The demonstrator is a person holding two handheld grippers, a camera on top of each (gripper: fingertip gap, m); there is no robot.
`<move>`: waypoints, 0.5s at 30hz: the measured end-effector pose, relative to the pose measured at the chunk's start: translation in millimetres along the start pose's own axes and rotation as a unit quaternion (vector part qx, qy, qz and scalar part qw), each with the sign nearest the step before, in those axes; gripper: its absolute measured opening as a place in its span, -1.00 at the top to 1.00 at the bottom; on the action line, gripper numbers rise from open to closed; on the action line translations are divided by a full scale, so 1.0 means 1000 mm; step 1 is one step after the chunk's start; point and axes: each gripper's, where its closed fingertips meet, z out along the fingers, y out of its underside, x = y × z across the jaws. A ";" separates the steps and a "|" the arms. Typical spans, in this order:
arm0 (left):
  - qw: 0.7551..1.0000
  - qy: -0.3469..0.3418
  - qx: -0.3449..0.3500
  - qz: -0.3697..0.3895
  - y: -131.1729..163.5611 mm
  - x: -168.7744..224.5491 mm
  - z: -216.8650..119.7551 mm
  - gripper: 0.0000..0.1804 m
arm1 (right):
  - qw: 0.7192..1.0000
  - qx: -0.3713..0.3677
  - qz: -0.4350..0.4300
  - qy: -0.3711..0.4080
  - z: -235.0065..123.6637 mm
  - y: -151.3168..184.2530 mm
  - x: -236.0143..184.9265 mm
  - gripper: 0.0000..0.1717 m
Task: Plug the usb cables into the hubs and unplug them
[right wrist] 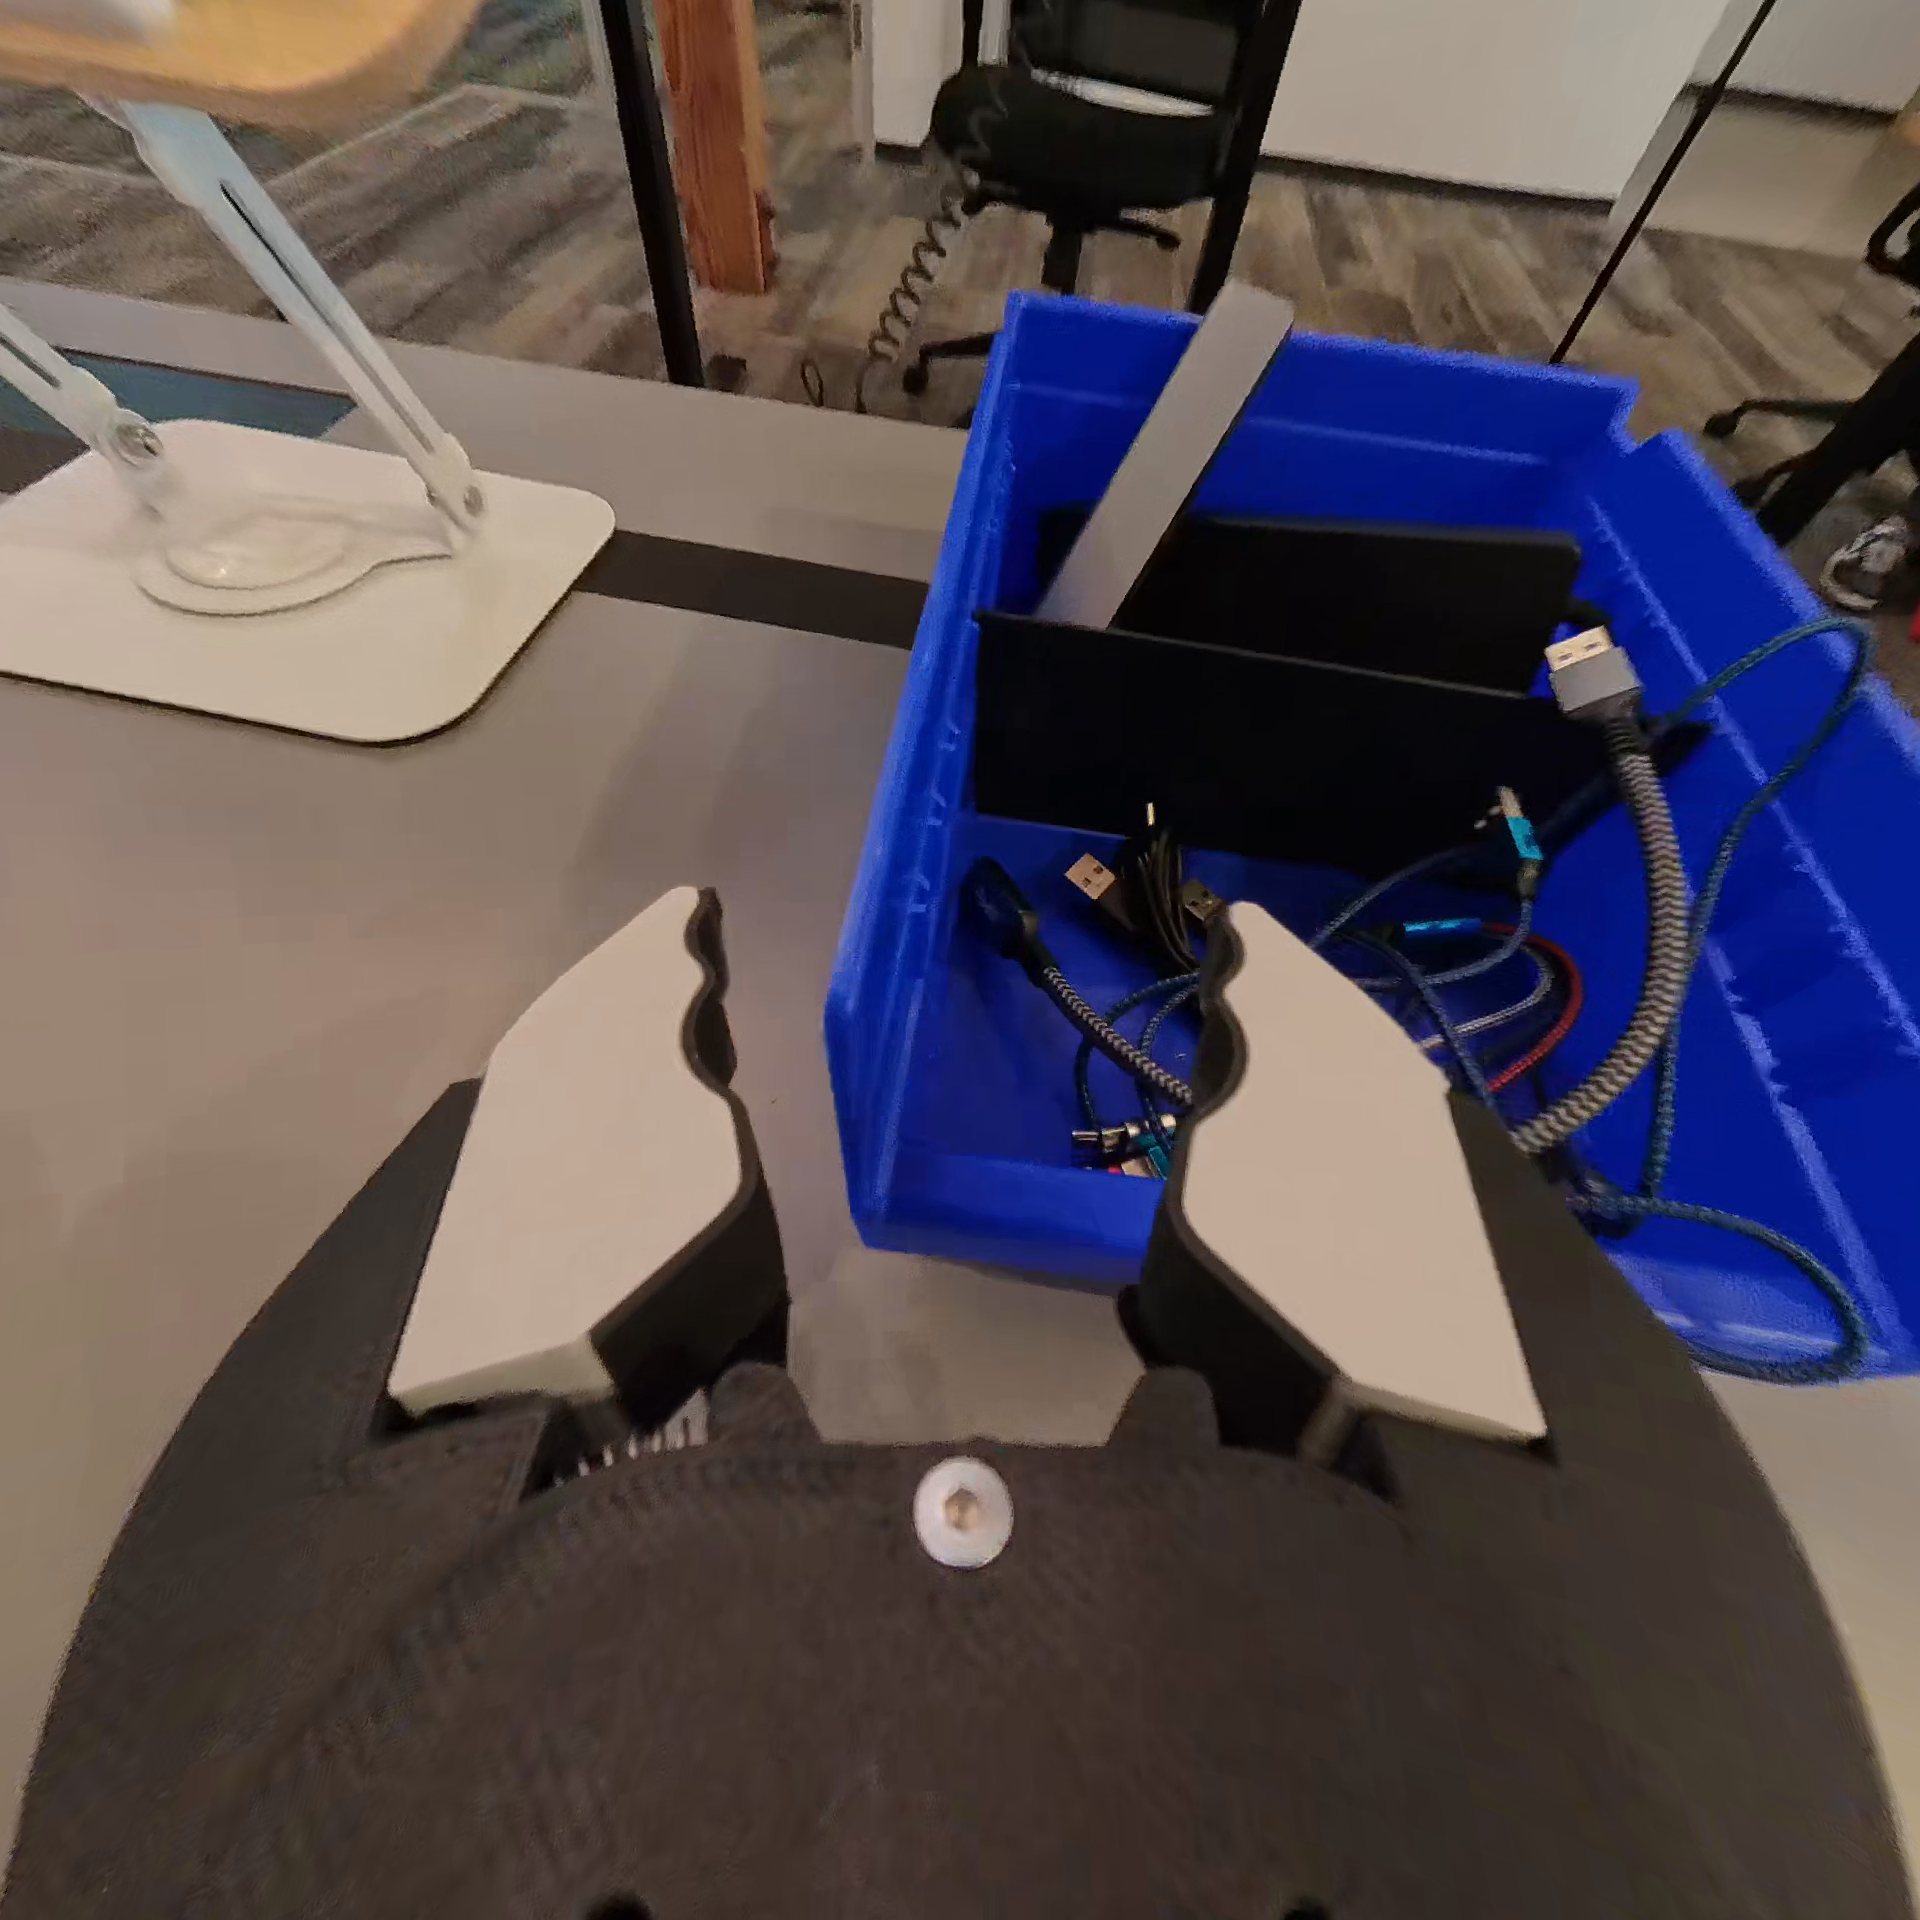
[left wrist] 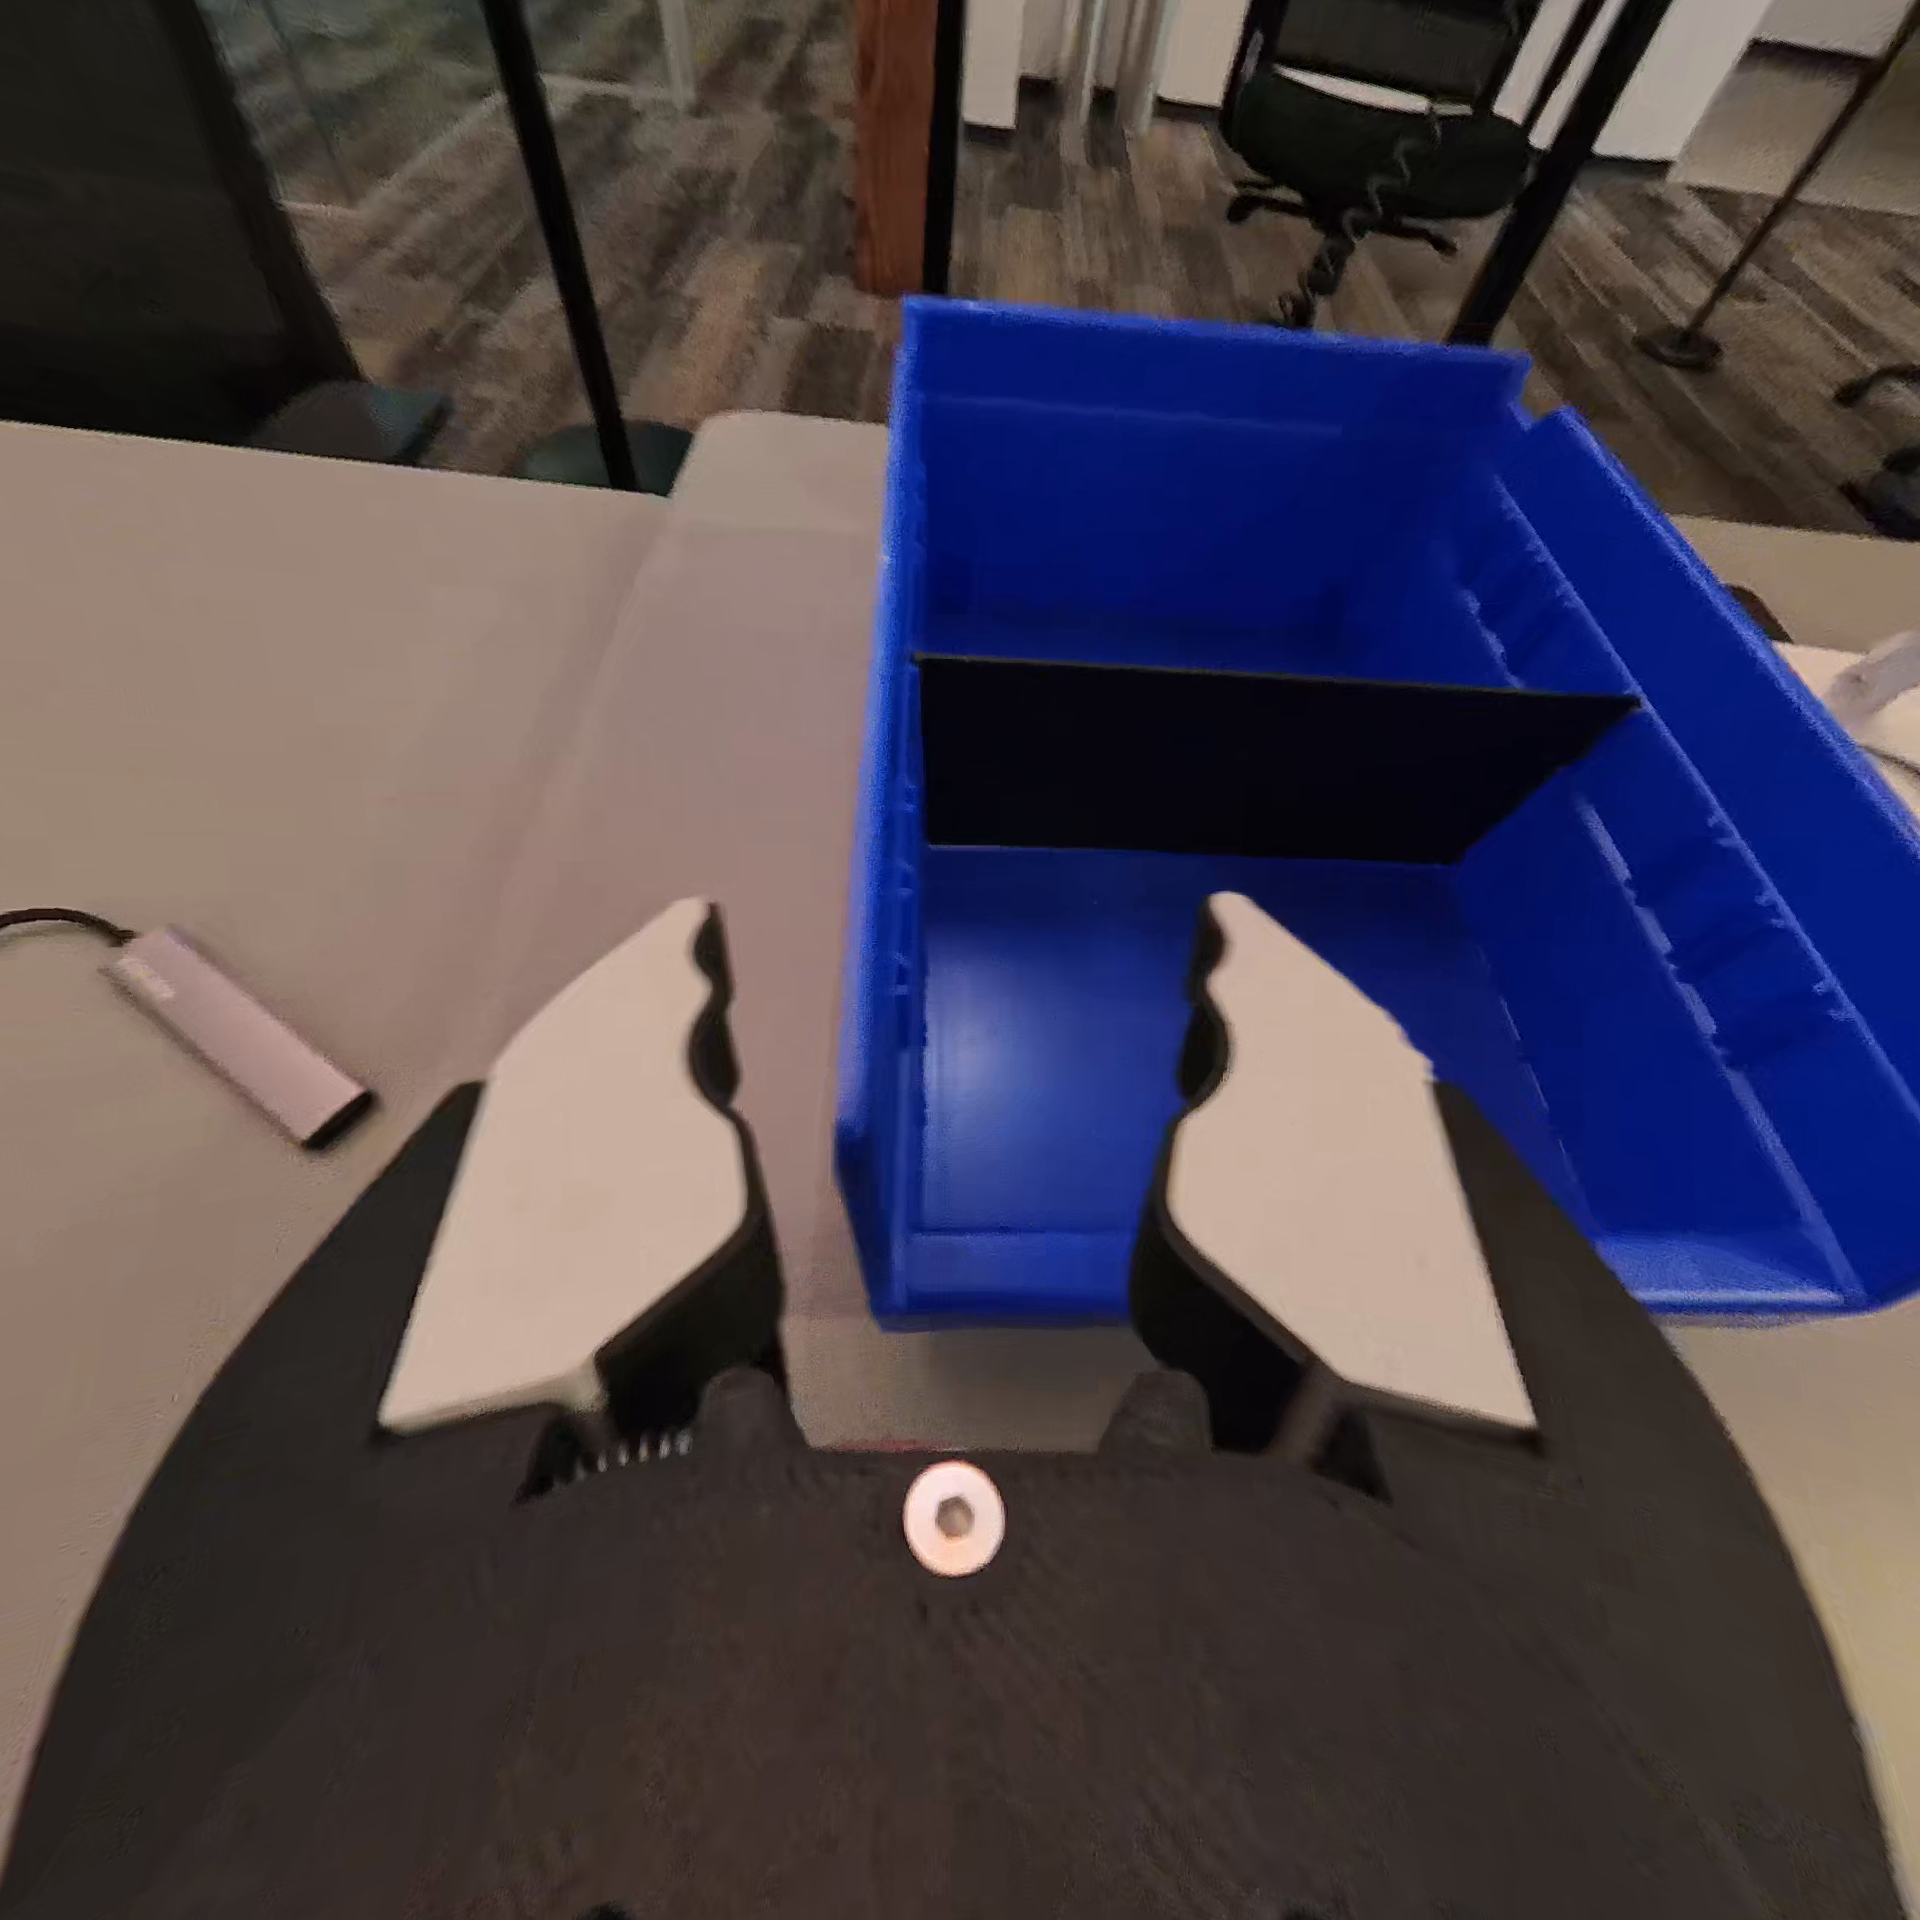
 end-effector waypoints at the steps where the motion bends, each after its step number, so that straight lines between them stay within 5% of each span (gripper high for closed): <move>1: 1.000 0.014 -0.012 0.002 0.005 0.005 0.005 0.24 | 1.000 -0.012 0.001 -0.012 0.005 0.004 -0.002 0.11; 6: 0.999 0.020 -0.031 -0.008 0.014 0.001 0.018 0.67 | 0.998 -0.034 -0.028 -0.037 0.016 0.012 -0.013 0.78; 8: 0.998 0.048 -0.034 -0.022 0.017 0.002 0.018 0.93 | 0.998 -0.042 -0.032 -0.031 0.016 0.013 -0.014 0.84; 15: 0.997 0.071 -0.037 -0.004 0.022 0.006 0.009 0.95 | 0.998 -0.049 -0.018 -0.024 0.006 0.020 0.000 0.93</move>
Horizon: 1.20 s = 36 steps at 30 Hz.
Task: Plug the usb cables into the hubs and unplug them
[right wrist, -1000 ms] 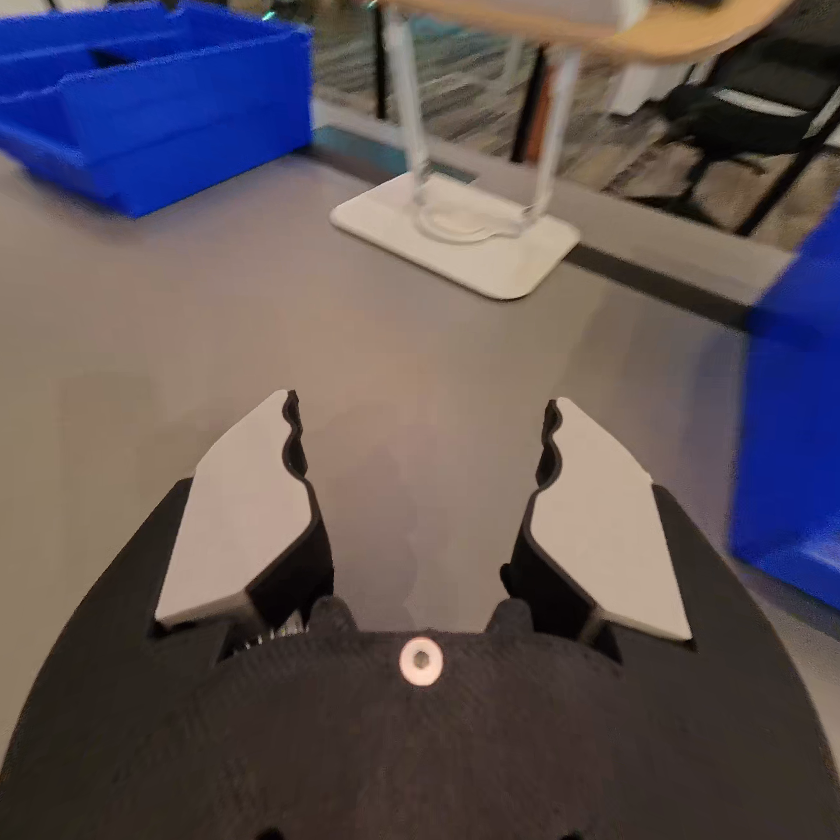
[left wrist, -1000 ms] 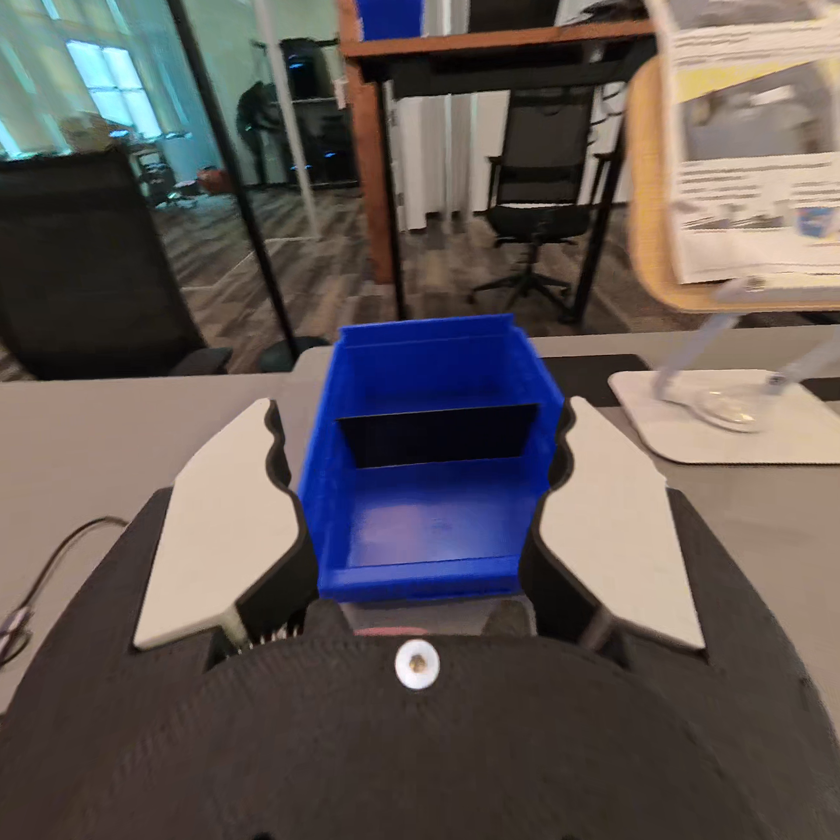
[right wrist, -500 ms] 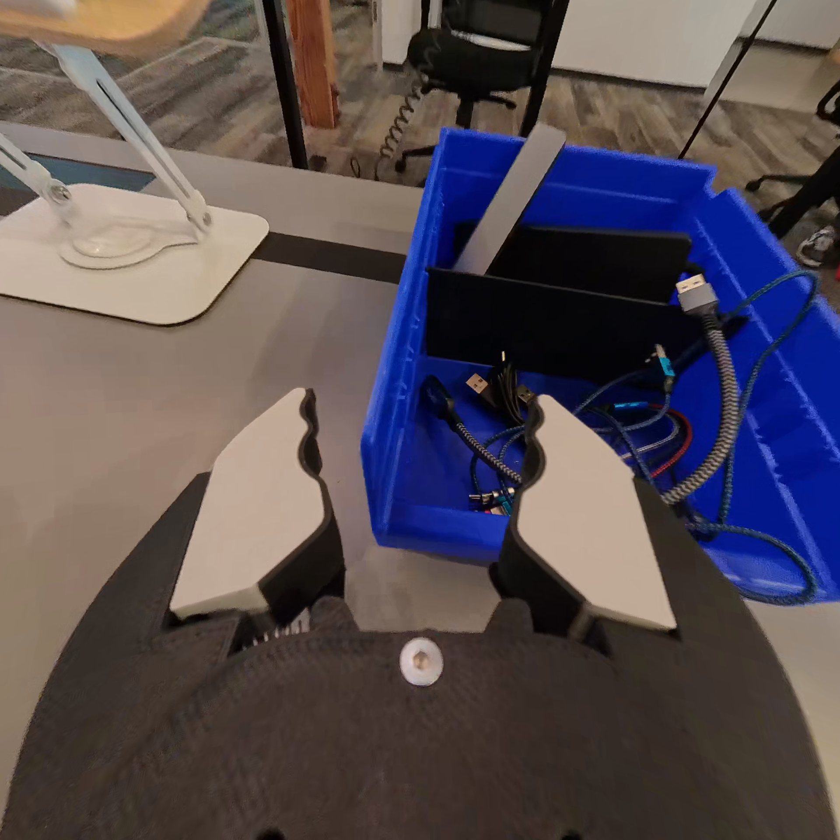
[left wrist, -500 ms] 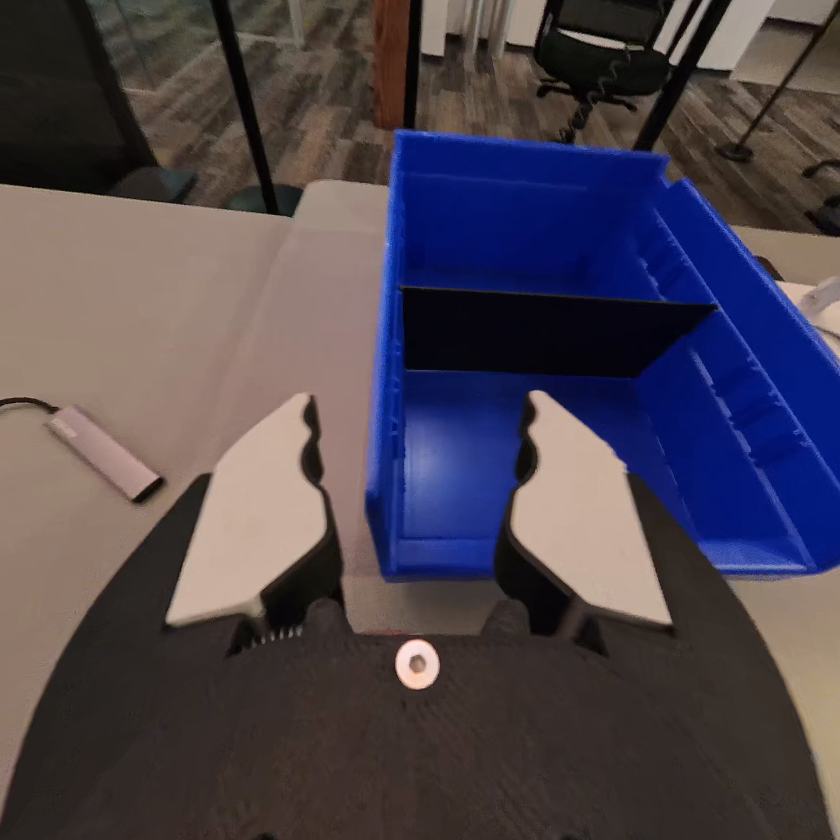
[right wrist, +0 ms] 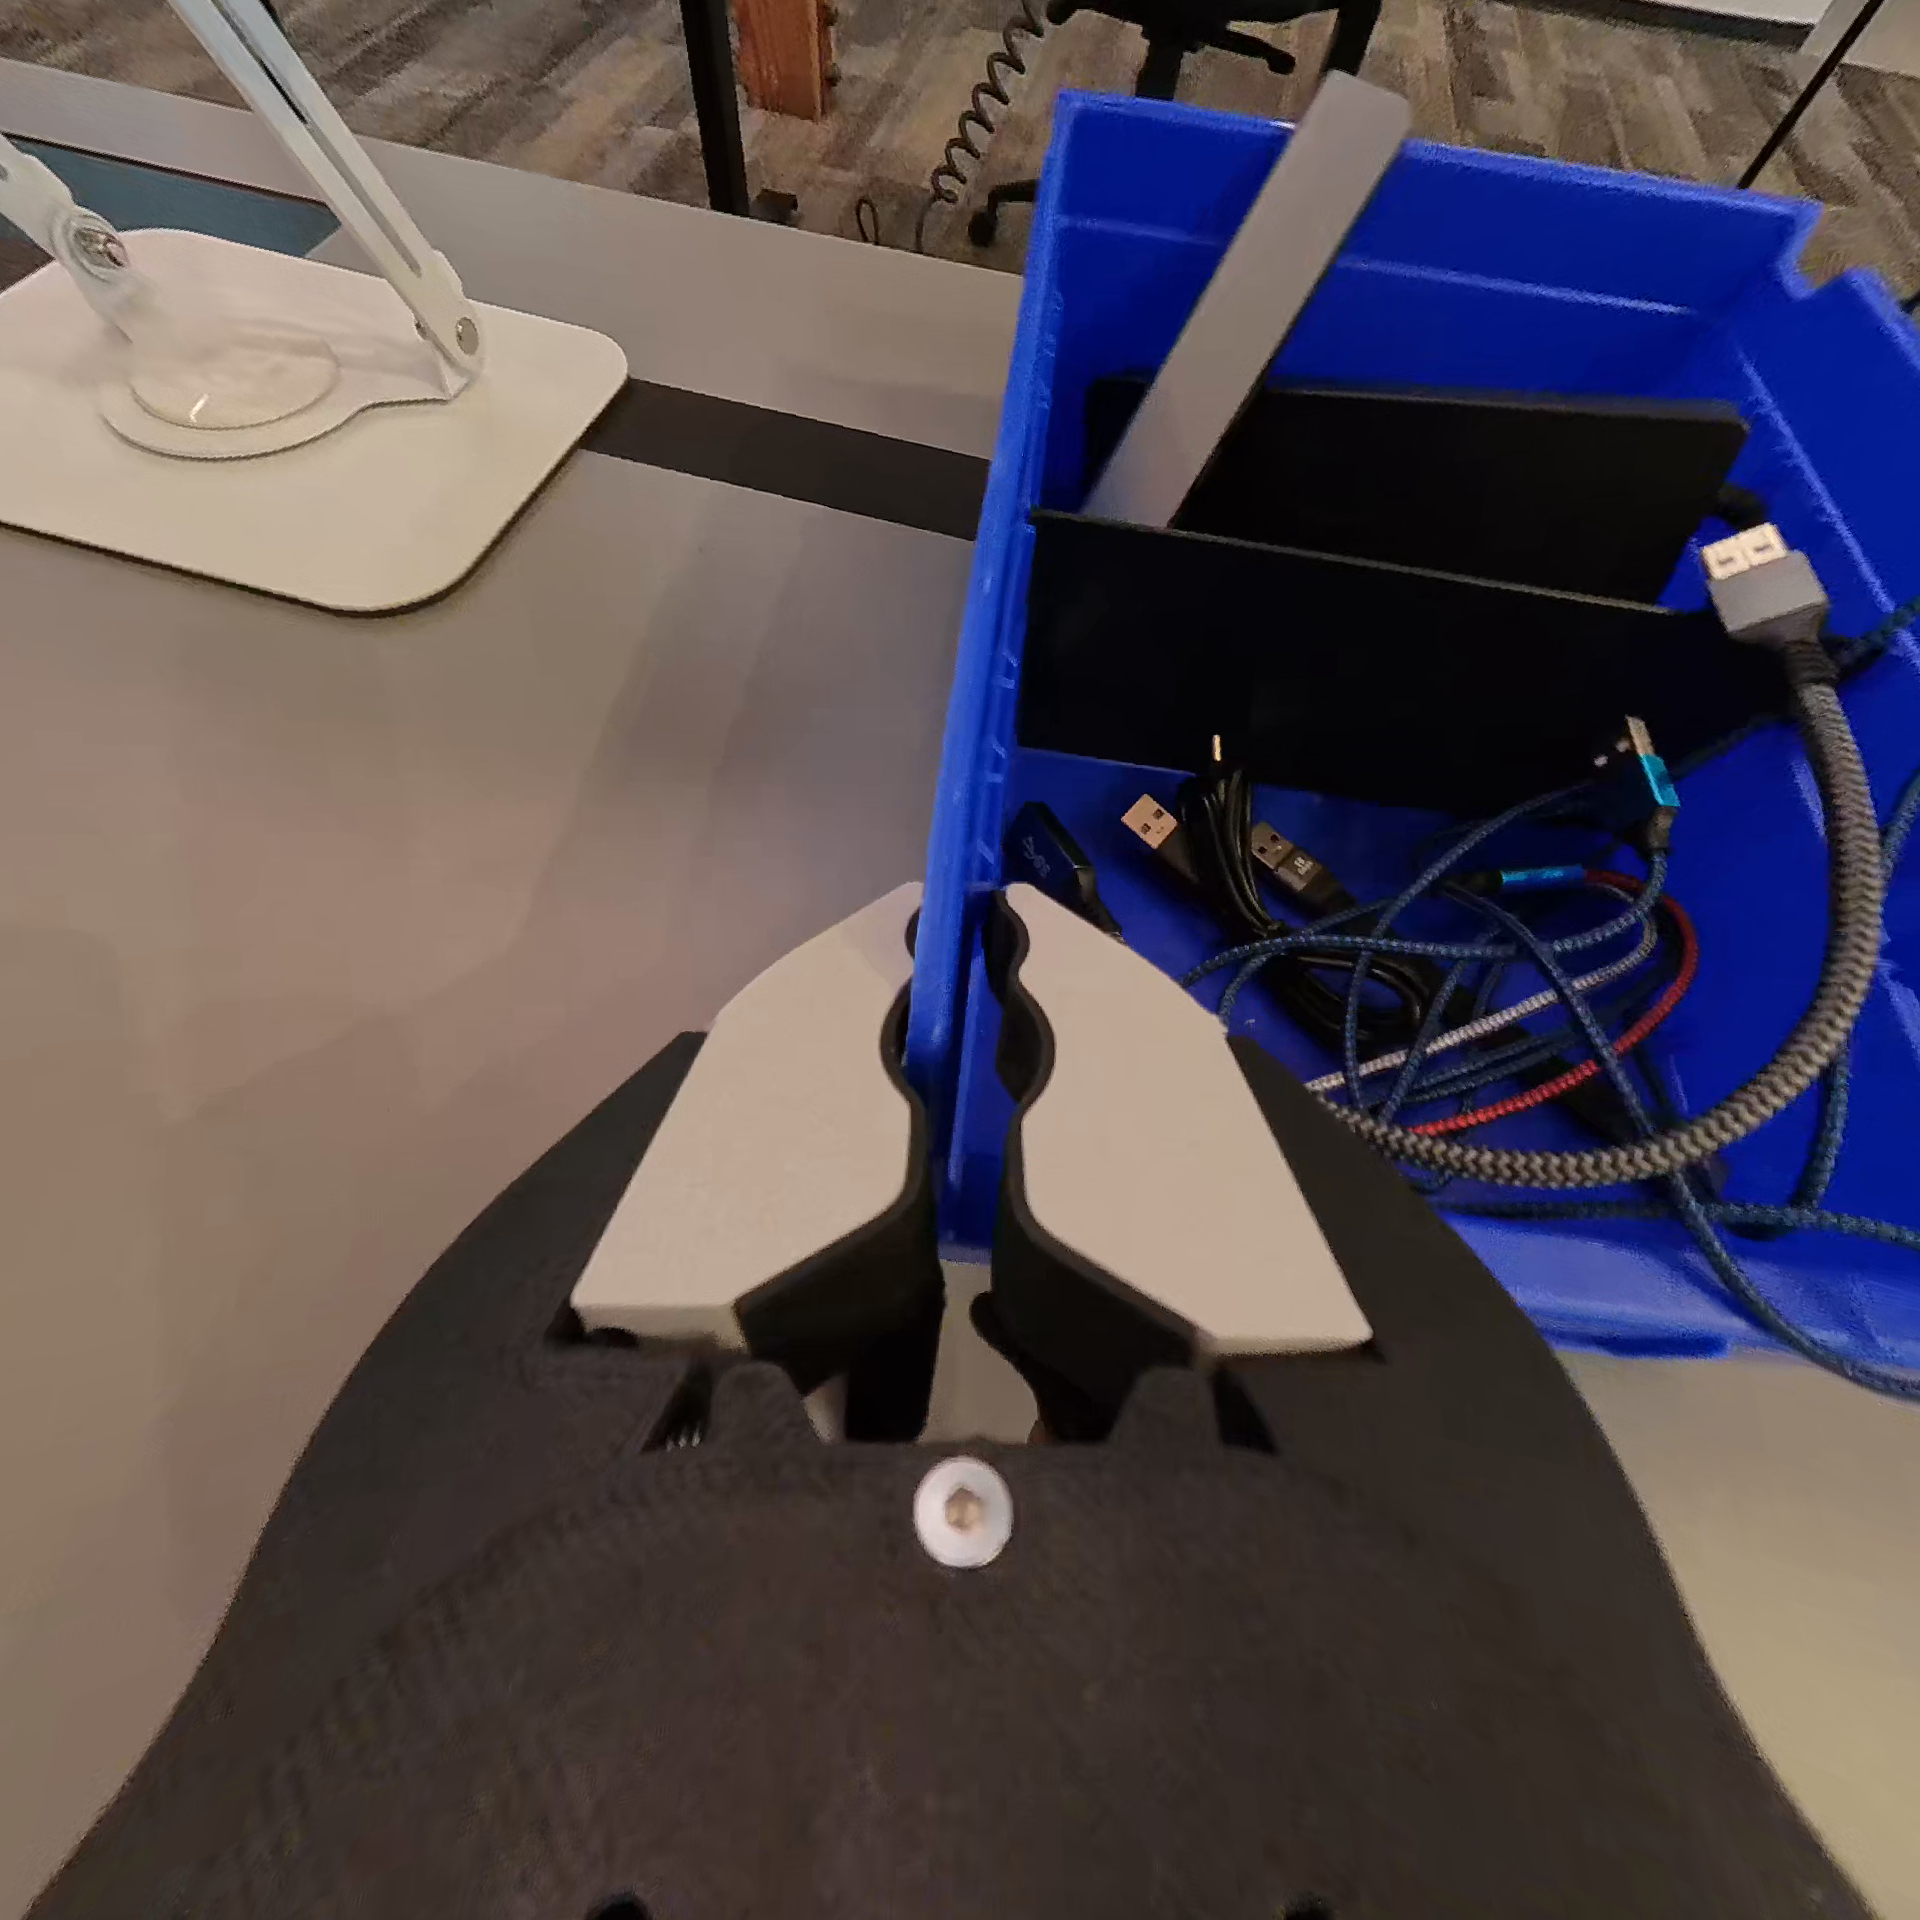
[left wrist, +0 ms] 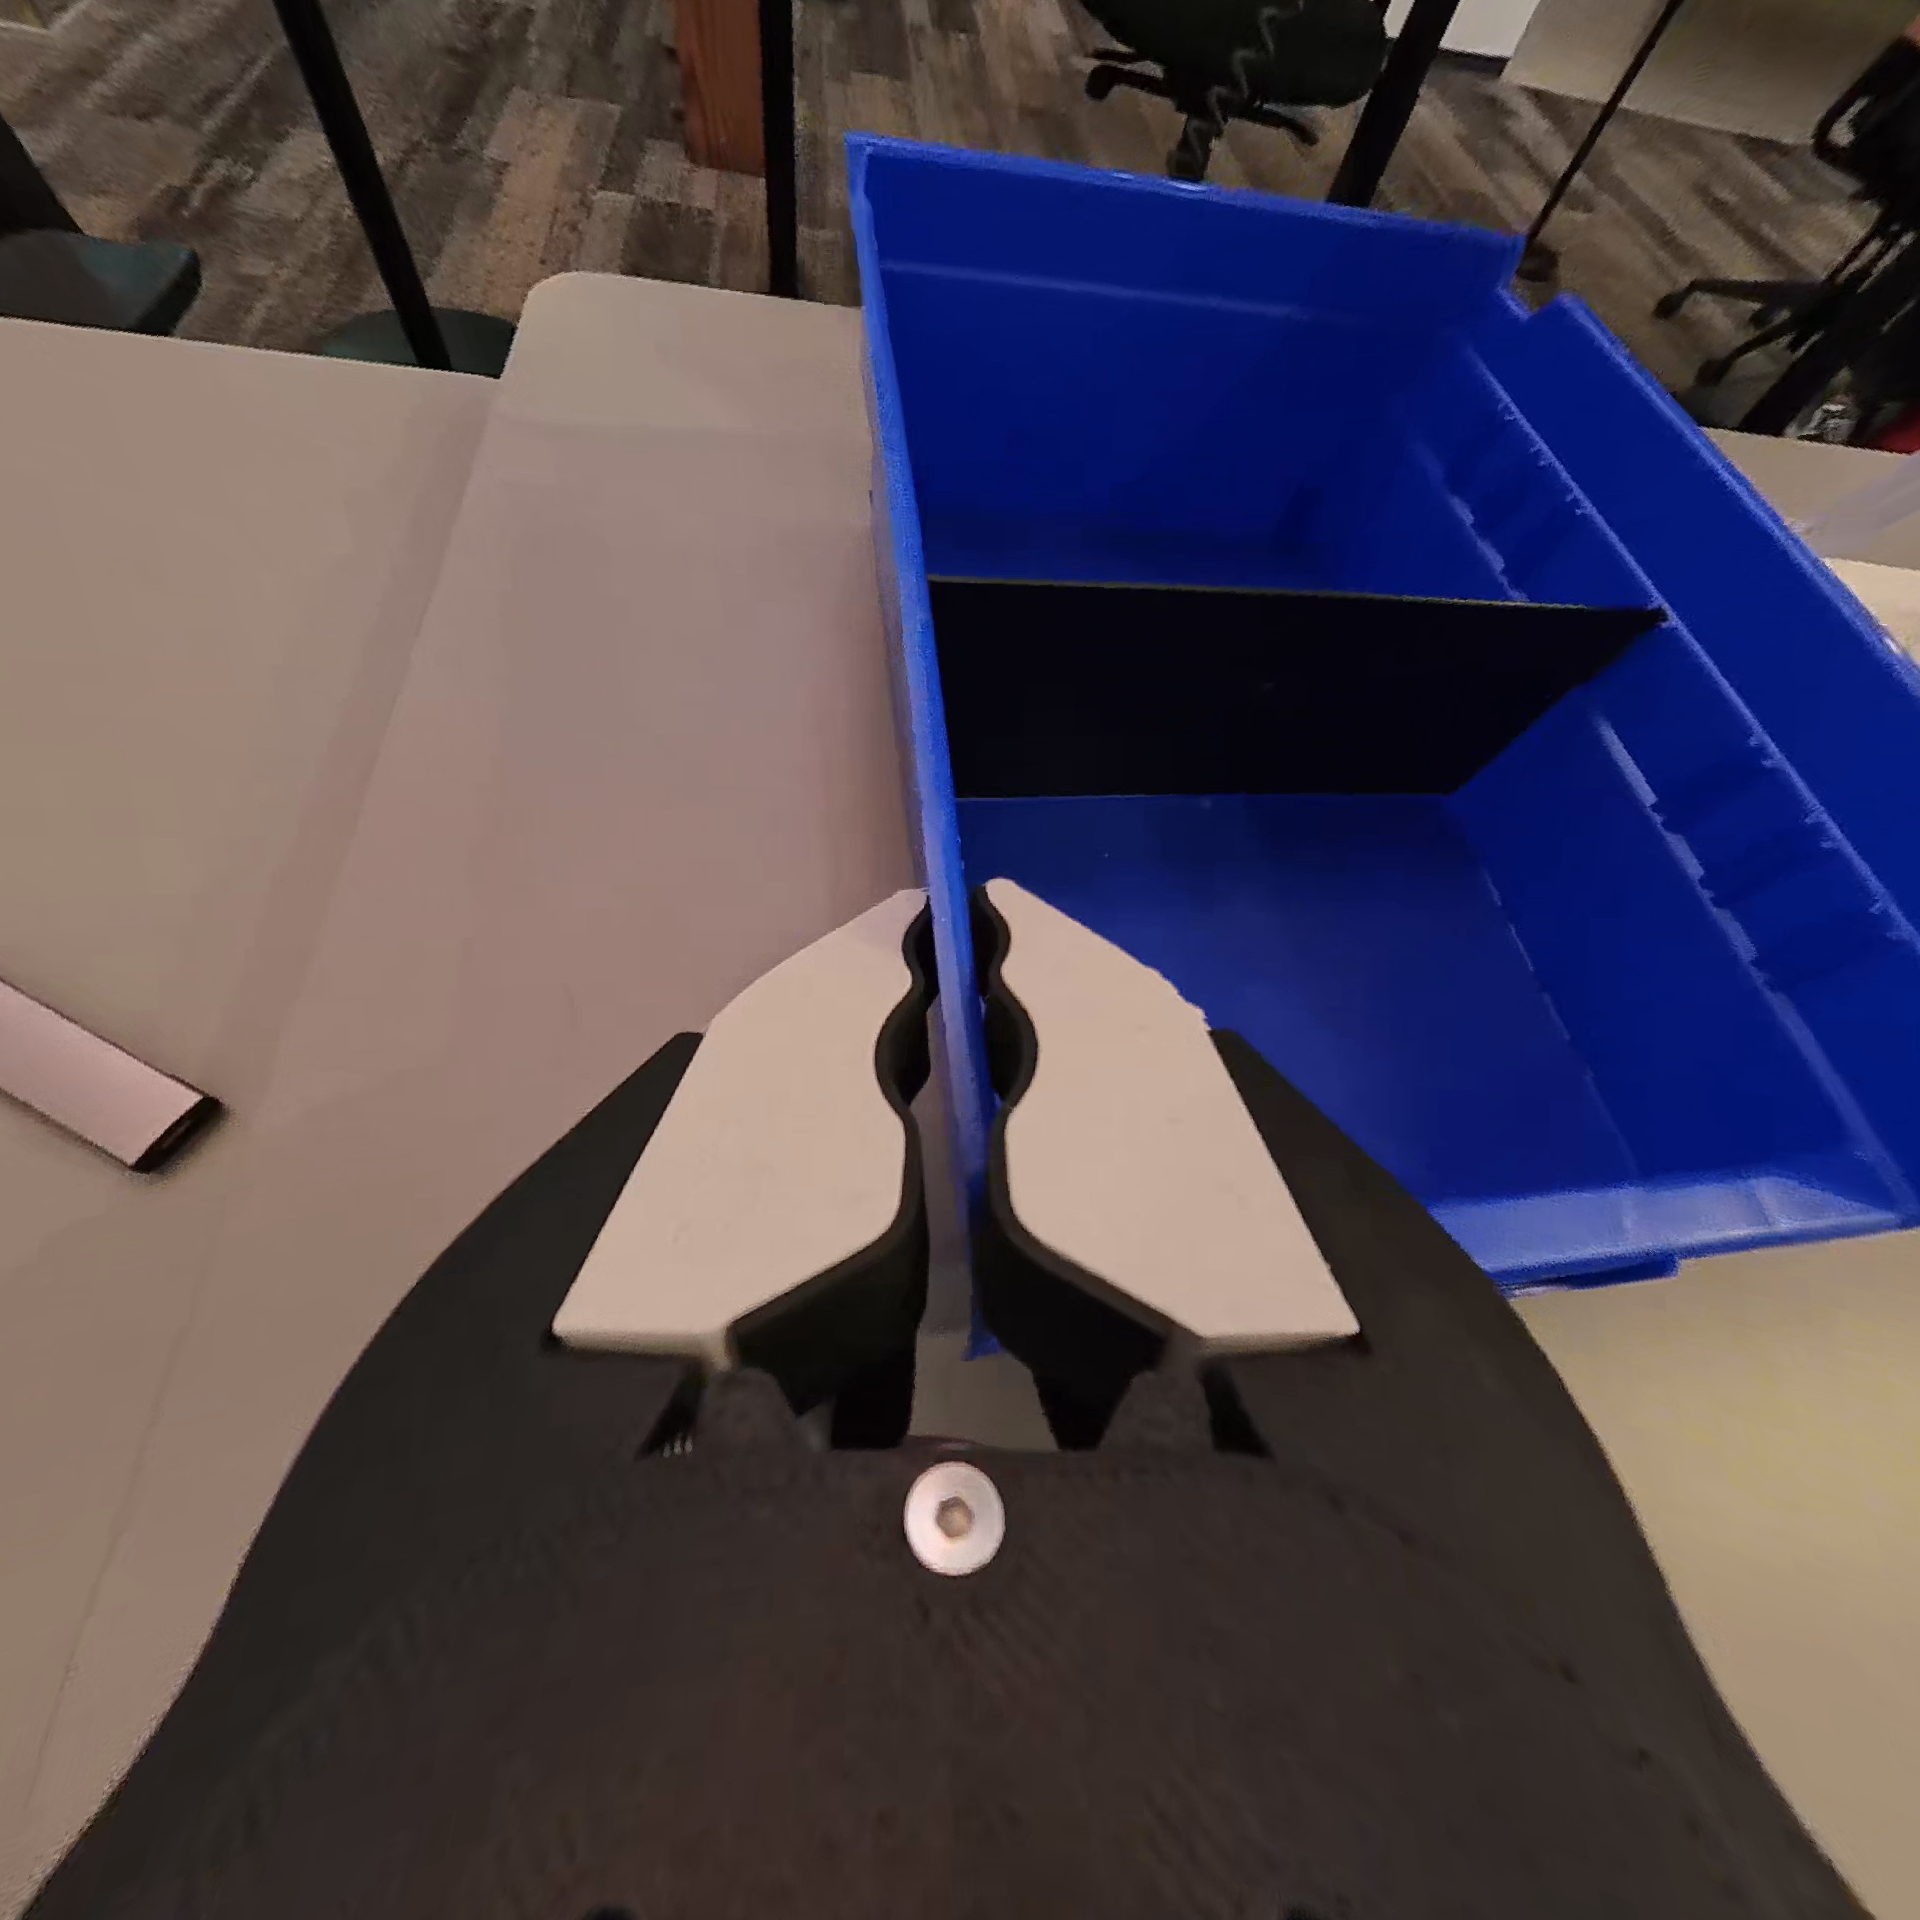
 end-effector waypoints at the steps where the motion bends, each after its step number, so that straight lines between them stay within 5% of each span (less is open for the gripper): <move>1: 1.000 0.011 -0.002 0.002 0.002 0.002 -0.003 0.95 | 1.000 0.000 -0.002 -0.002 -0.004 0.002 0.002 0.94; 13: 0.968 0.222 -0.049 0.106 0.049 0.052 -0.072 0.96 | 0.990 0.008 -0.052 -0.128 -0.065 0.038 -0.014 0.94; 26: 0.853 0.458 -0.136 0.210 0.112 0.178 -0.146 0.96 | 0.910 0.011 -0.173 -0.376 -0.138 0.076 -0.070 0.93; 36: 0.773 0.546 -0.167 0.277 0.139 0.270 -0.166 0.95 | 0.838 0.003 -0.231 -0.494 -0.126 0.061 -0.148 0.93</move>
